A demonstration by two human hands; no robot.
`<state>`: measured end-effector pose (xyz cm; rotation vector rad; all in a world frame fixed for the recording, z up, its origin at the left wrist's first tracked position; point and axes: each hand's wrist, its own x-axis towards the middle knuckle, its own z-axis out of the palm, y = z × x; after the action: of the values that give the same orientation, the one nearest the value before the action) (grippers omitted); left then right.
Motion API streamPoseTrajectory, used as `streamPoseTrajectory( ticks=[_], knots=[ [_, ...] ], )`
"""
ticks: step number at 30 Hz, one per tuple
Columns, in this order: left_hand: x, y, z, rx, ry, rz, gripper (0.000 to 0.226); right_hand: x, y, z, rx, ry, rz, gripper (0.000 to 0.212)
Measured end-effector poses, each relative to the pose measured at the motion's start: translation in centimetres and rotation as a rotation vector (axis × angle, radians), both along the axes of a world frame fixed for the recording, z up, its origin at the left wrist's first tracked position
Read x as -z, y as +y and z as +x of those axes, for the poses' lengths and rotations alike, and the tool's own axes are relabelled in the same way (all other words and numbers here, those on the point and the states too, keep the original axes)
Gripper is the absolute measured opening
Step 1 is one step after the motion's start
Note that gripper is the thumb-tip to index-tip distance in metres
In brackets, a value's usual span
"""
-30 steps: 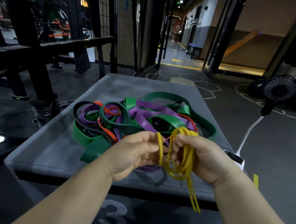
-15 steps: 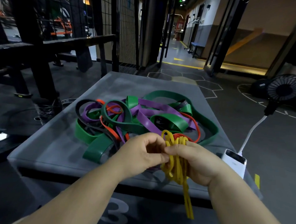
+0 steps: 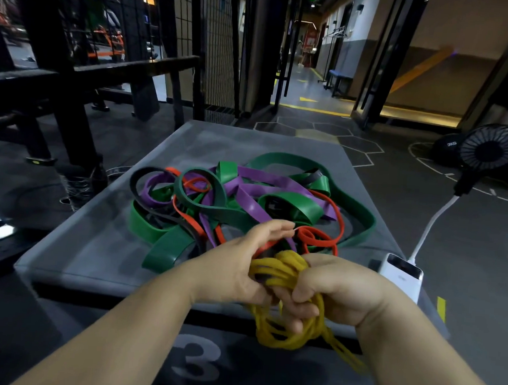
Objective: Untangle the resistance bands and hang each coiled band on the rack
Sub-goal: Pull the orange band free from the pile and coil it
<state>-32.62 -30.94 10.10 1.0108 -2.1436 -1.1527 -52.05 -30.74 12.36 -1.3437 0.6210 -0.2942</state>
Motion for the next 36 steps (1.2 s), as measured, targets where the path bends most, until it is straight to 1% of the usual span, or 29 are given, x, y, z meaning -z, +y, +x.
streamPoseTrajectory(
  ticks=[2, 4, 5, 7, 9, 12, 14, 15, 16, 17, 18, 20, 21, 22, 24, 26, 28, 31, 33, 35, 36],
  knots=[
    [0.0, 0.1, -0.3, 0.014, 0.015, 0.026, 0.073, 0.1, 0.1, 0.1, -0.005, -0.023, 0.037, 0.018],
    [-0.1, 0.1, -0.4, -0.029, 0.002, 0.039, 0.045, 0.2, -0.1, -0.1, 0.003, -0.03, 0.046, 0.017],
    [-0.1, 0.1, -0.5, -0.061, 0.014, 0.054, 0.034, 0.2, -0.2, -0.3, 0.014, -0.024, 0.041, 0.016],
    [-0.1, -0.1, -0.6, -0.135, 0.055, 0.058, 0.019, 0.1, -0.5, -0.7, 0.071, 0.018, -0.003, 0.013],
    [-0.1, -0.2, -0.6, -0.209, 0.145, 0.066, 0.008, 0.1, -0.9, -1.2, 0.179, 0.065, -0.079, 0.011],
    [-0.4, 0.1, -0.9, -0.27, 0.369, 0.151, 0.014, 0.5, -1.7, -1.8, 0.363, 0.079, -0.199, 0.029],
    [-0.4, 0.4, -1.1, -0.284, 0.473, 0.214, 0.015, 0.9, -1.9, -1.8, 0.384, 0.142, -0.322, 0.036],
    [-0.5, 0.5, -1.3, -0.294, 0.52, 0.249, 0.015, 1.0, -1.9, -1.6, 0.378, 0.171, -0.357, 0.032],
    [-0.4, 0.5, -1.3, -0.31, 0.561, 0.276, 0.015, 1.1, -1.9, -1.5, 0.382, 0.18, -0.365, 0.023],
    [-0.4, 0.4, -1.2, -0.324, 0.596, 0.294, 0.015, 1.1, -1.8, -1.3, 0.405, 0.159, -0.346, 0.013],
    [-0.3, 0.2, -1.1, -0.337, 0.613, 0.295, 0.015, 1.2, -1.8, -1.2, 0.449, 0.096, -0.292, 0.006],
    [0.1, -0.2, -0.7, -0.341, 0.552, 0.251, 0.014, 1.1, -1.9, -1.3, 0.54, -0.134, -0.092, 0.003],
    [0.4, -0.5, -0.5, -0.334, 0.466, 0.217, 0.014, 1.0, -1.9, -1.5, 0.553, -0.254, -0.001, 0.008],
    [0.8, -0.8, -0.3, -0.328, 0.348, 0.174, 0.016, 0.9, -2.0, -1.7, 0.552, -0.341, 0.051, 0.018],
    [1.5, -1.2, -0.2, -0.31, 0.128, 0.096, 0.017, 0.6, -1.9, -2.1, 0.54, -0.416, 0.073, 0.037],
    [1.6, -1.3, -0.3, -0.289, 0.057, 0.093, 0.009, 0.4, -1.9, -2.3, 0.56, -0.417, 0.069, 0.042],
    [1.6, -1.4, -0.3, -0.281, 0.064, 0.104, 0.013, 0.1, -1.9, -2.4, 0.61, -0.386, 0.043, 0.038],
    [1.1, -1.4, -0.5, -0.333, 0.208, 0.155, 0.015, -0.3, -2.1, -2.4, 0.711, -0.329, -0.042, 0.022],
    [0.9, -1.3, -0.6, -0.343, 0.258, 0.209, 0.013, -0.3, -2.1, -2.3, 0.742, -0.294, -0.104, 0.016],
    [1.1, -1.2, -0.4, -0.302, 0.215, 0.257, 0.006, -0.4, -2.0, -2.3, 0.72, -0.233, -0.165, 0.016],
    [1.3, -1.2, -0.1, -0.273, 0.176, 0.28, 0.014, -0.3, -2.0, -2.4, 0.689, -0.19, -0.201, 0.018]
  ],
)
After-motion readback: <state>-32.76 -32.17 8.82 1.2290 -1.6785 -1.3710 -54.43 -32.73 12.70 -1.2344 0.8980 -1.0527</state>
